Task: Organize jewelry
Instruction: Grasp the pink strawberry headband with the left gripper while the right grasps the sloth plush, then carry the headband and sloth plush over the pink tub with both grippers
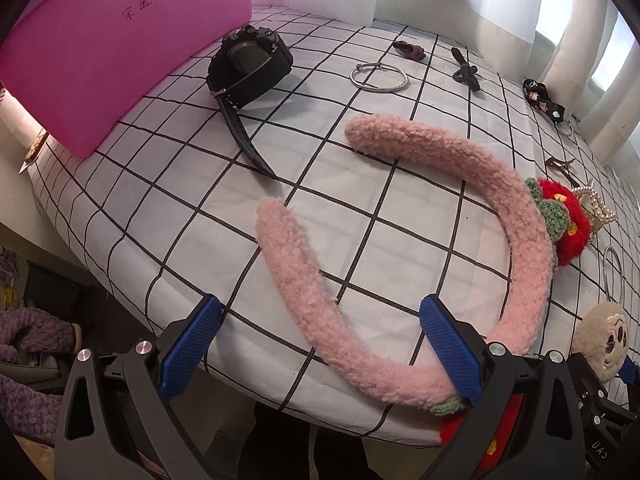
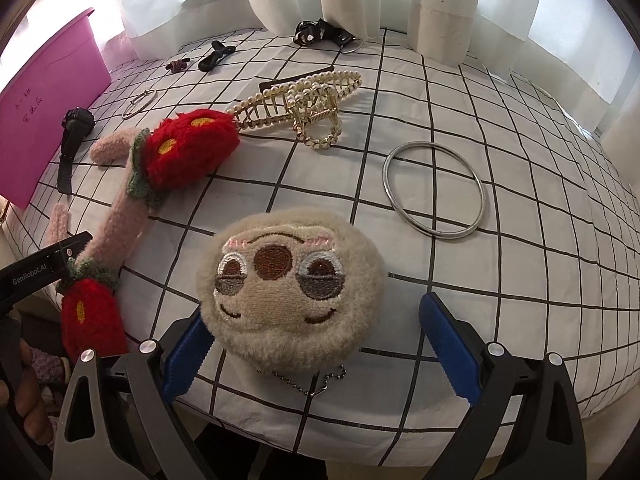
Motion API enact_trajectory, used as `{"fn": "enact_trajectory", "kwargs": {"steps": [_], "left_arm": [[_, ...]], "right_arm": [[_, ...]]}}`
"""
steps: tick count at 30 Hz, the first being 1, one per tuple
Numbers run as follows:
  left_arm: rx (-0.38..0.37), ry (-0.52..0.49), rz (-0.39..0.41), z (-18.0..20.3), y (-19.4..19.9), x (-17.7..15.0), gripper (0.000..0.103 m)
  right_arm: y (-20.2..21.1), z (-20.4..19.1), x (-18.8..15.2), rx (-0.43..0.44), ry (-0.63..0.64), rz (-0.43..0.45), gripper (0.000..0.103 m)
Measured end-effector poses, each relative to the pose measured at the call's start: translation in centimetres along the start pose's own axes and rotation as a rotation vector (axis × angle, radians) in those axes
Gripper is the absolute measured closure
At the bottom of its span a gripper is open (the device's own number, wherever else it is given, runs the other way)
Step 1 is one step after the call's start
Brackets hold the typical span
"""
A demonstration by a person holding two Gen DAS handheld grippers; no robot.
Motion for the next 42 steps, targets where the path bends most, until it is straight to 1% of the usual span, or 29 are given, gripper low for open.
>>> {"fn": "enact_trajectory", "kwargs": {"steps": [3,5,6,7,8,9,10,11,12,13,14,15,16,17,19,21,27,34,42], "left_arm": [[0.001,0.004,0.009,0.0,0.2,-0.5,0.006],[-0.003,-0.003,0.016,0.0,0.4,-0.6,0.009],[-0.007,-0.009,0.021,0.1,0.5,-0.7,0.013],[-0.011,-0.018,0.027,0.3,0.7,-0.8,0.020],[-0.017,-0.027,0.032,0.4,0.9,-0.7,0.024],[-0.021,-0.034,0.038,0.5,1.2,-0.8,0.034],[-0.025,-0.040,0.043,0.6,1.5,-0.9,0.043],[-0.029,-0.044,0.048,0.7,1.7,-1.0,0.048],[-0.033,-0.049,0.054,0.8,1.8,-1.1,0.059],[-0.032,-0.052,0.058,0.8,2.0,-1.1,0.067],[-0.034,-0.050,0.058,0.8,2.1,-1.2,0.069],[-0.037,-0.045,0.058,0.6,2.1,-1.1,0.074],[-0.040,-0.037,0.057,0.4,2.1,-1.1,0.079],[-0.052,-0.024,0.053,0.1,2.0,-0.9,0.081],[-0.069,-0.004,0.046,-0.3,1.9,-0.7,0.089],[-0.072,0.001,0.045,-0.5,1.8,-0.5,0.092],[-0.080,0.015,0.079,-0.7,3.0,0.3,0.093],[-0.112,0.031,0.141,-0.5,6.1,2.4,0.094],[-0.107,0.059,0.214,-1.1,9.5,4.4,0.094]], "right_arm": [[0.0,0.0,0.1,0.005,0.005,0.008,0.010],[0.0,-0.1,0.1,0.011,0.014,0.011,0.010],[0.0,-0.2,0.1,0.015,0.019,0.010,0.011],[0.1,-0.2,0.1,0.013,0.024,0.012,0.013],[0.2,-0.3,0.1,0.008,0.032,0.019,0.020],[0.3,-0.3,0.2,0.004,0.040,0.025,0.031],[0.4,-0.3,0.2,-0.001,0.045,0.028,0.036],[0.4,-0.2,0.3,0.009,0.042,0.027,0.038],[0.5,-0.1,0.3,0.013,0.042,0.028,0.039],[0.5,-0.1,0.3,0.011,0.046,0.029,0.039],[0.5,-0.1,0.3,0.011,0.049,0.030,0.041],[0.5,-0.1,0.4,0.016,0.048,0.032,0.042],[0.6,-0.1,0.4,0.022,0.045,0.034,0.043],[0.7,-0.1,0.5,0.025,0.044,0.036,0.043],[0.8,-0.1,0.6,0.029,0.049,0.043,0.043],[1.0,-0.1,0.7,0.032,0.049,0.051,0.043],[1.8,0.1,1.3,0.037,0.054,0.070,0.043],[3.7,-0.2,3.0,0.052,0.074,0.106,0.043],[6.0,-0.7,5.9,0.078,0.108,0.156,0.043]]}}
Point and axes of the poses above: each gripper's, at about its wrist camera, not at the fingertips, and y roughly against the way its jaws point, z to its right, x to its top, the point moved 4 cm from there along -y, roughly the way its jaws point, and after that the axes turned 4 degrees about x, right-handed, at the moved point
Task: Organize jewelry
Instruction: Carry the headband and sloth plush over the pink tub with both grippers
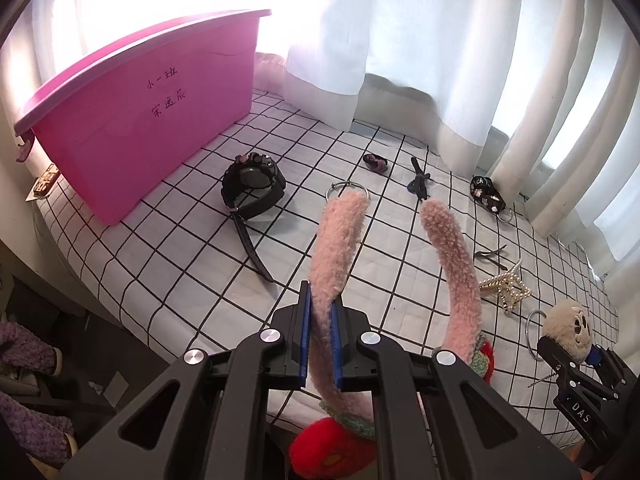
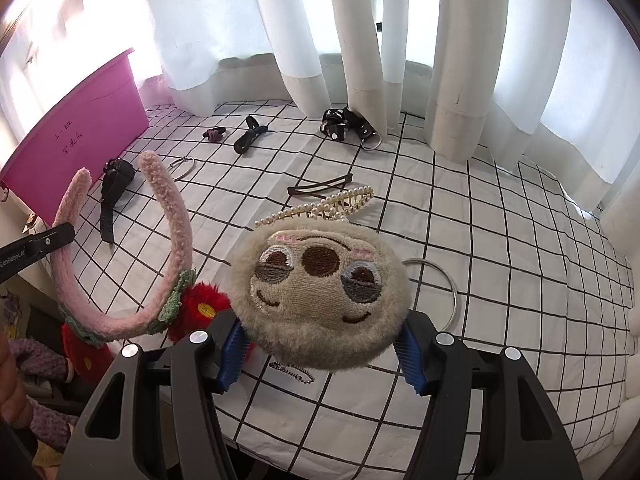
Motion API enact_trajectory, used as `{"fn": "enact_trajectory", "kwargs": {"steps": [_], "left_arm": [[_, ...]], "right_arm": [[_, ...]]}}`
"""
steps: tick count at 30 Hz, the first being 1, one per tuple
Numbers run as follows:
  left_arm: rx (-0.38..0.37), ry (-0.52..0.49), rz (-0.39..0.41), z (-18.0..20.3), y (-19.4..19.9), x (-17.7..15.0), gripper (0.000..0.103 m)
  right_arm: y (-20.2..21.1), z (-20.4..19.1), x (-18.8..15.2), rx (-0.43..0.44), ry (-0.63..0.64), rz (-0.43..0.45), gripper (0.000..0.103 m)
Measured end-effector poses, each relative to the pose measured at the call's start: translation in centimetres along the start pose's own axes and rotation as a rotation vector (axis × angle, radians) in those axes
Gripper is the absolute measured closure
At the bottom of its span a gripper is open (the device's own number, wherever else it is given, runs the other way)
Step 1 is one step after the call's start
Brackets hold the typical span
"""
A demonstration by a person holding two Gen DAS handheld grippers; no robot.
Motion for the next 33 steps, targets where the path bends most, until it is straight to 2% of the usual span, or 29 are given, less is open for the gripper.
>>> {"fn": "enact_trajectory", "kwargs": {"steps": [8,18,24,33], "left_arm": [[0.028,0.056,0.111,-2.3,4.1,3.8,0.094],[-0.005,0.078,0.239,-7.9,8.4,10.9,0.094],[0.021,0.085,0.285,-13.3,8.8,15.7,0.093],[0.094,0.138,0.358,-22.9,9.2,22.7,0.093]], "right_arm": [[1.3,-2.9,4.0,0.057,0.060,0.063,0.043],[3.1,-10.7,11.8,0.112,0.110,0.173,0.043],[3.0,-17.1,17.4,0.160,0.133,0.236,0.043],[2.2,-28.8,26.2,0.273,0.228,0.323,0.043]]}}
Point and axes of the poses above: each gripper's, at about its wrist camera, not at the fingertips, and y roughly against the way its jaws point, z to its right, x to its top, the point moved 4 cm from there along -y, roughly the way its jaws point, and after that the axes turned 4 degrees about x, right-handed, at the moved point
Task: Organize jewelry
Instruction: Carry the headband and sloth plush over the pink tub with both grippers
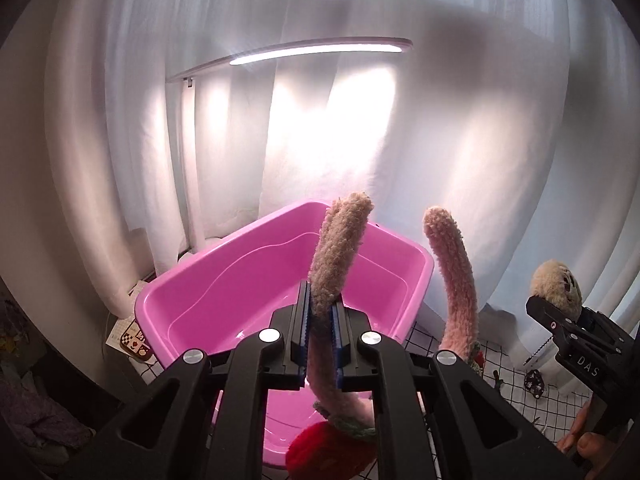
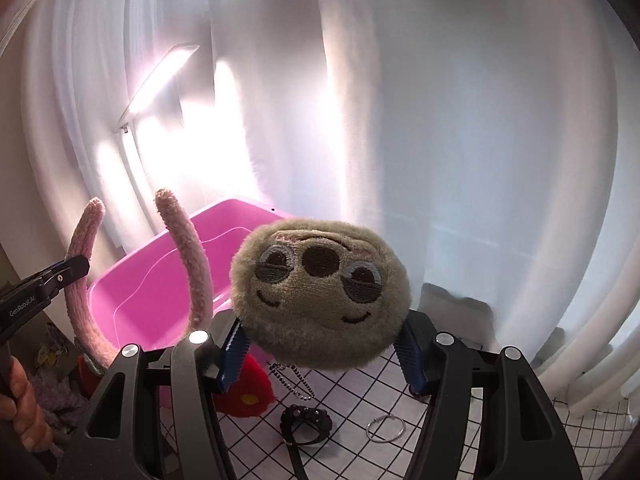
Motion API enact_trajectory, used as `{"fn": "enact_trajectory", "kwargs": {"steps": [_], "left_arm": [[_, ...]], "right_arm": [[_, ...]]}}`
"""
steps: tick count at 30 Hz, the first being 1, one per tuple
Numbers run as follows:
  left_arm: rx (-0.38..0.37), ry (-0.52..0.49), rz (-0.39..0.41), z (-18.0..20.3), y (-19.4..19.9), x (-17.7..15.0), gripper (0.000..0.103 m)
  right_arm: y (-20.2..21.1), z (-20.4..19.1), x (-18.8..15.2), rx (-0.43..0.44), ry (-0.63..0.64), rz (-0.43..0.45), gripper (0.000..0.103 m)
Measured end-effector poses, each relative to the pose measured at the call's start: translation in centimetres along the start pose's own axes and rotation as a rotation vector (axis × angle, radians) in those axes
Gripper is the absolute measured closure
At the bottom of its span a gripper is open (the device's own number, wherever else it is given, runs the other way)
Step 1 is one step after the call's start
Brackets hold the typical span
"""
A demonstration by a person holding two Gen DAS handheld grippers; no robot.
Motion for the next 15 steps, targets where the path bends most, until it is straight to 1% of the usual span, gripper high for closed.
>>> {"fn": "enact_trajectory", "kwargs": {"steps": [4,8,11,15], "left_arm": [[0.037,0.017,-0.003,-3.4,-1.7,1.7,0.093],[0.055,0.043,-0.049,-5.8,-4.0,1.9,0.093],[0.075,0.046,-0.094,-6.8,-6.1,1.4,0.093],[0.096,0.065,-0.171,-8.2,-9.0,0.3,0.093]], "right_arm": [[-3.2,-3.3,3.2,0.045,0.045,0.000,0.043],[-6.9,-6.2,4.8,0.090,0.082,-0.040,0.043],[-10.1,-7.5,4.8,0.114,0.105,-0.108,0.043],[-14.7,-8.3,3.6,0.126,0.107,-0.241,0.043]]}}
Point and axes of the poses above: each gripper's, at about its wrist camera, not at the fingertips, and y roughly against the way its jaws point, z to its right, x to its top, the point moved 4 cm from there along -y, roughly the way its jaws point, and after that the axes turned 4 degrees about x, right-handed, at the moved point
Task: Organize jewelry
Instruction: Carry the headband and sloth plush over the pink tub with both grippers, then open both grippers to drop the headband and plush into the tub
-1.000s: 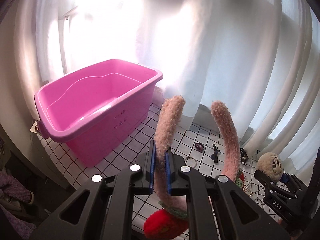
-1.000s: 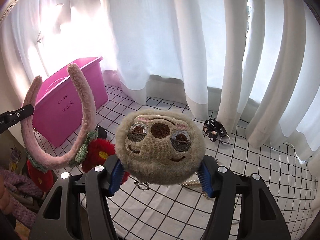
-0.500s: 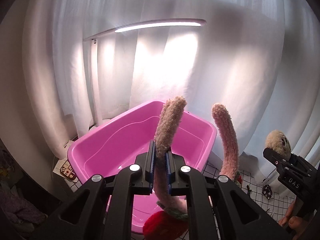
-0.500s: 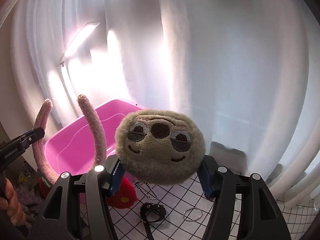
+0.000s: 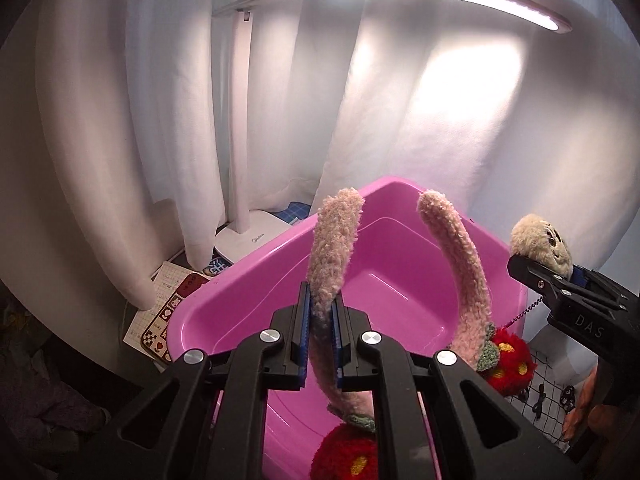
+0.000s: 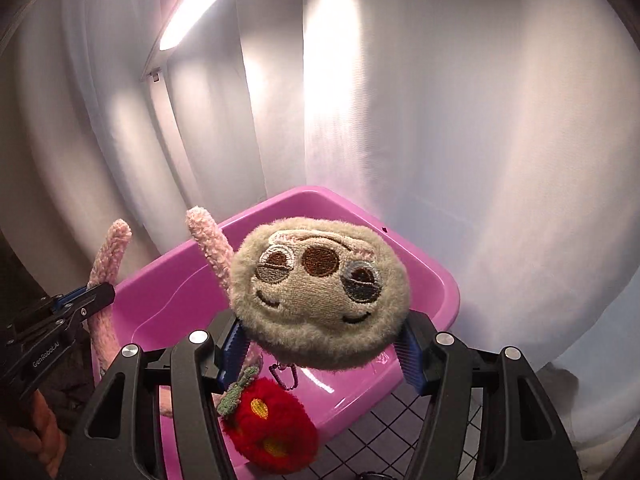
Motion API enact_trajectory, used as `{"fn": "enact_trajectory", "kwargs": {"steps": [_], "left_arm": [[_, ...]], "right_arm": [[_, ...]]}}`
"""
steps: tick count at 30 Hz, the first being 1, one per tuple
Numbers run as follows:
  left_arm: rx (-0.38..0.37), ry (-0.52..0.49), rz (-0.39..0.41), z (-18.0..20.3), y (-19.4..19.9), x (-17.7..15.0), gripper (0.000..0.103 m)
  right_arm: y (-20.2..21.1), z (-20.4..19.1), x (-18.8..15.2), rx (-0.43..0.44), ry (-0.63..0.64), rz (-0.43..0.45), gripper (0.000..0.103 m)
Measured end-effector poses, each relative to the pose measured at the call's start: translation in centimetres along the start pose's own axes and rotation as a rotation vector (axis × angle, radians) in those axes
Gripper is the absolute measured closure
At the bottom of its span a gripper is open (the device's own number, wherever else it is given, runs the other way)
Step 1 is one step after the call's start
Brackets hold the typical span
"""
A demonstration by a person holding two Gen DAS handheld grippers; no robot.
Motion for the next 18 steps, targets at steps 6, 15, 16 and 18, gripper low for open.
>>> {"fn": "enact_trajectory", "kwargs": {"steps": [6,15,16,18], "left_arm": [[0.031,-0.005,-0.129,-0.6,-3.6,-1.5,0.093],[0.076,-0.001,-0.264,-1.1,-6.2,-3.1,0.058],[0.088,-0.002,-0.256,-1.1,-6.1,-3.1,0.041],[0.093,-0.001,-0.221,-1.1,-5.5,-2.8,0.035]], "right_arm": [[-5.1,0.2,-0.6,-0.007,-0.011,-0.157,0.043],[-7.9,0.7,-0.7,-0.015,-0.061,-0.246,0.030],[-7.9,0.7,-0.7,-0.020,-0.060,-0.245,0.030],[-7.3,0.8,-1.1,-0.021,-0.056,-0.239,0.029]]}}
Point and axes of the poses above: each gripper's, at about its wrist camera, not at the fingertips, and y roughly against the way its jaws point, z to its right, x to its top, the point moved 4 cm from there along -y, roughly the way its jaws point, and after that the axes turned 4 degrees about x, right-handed, at the moved point
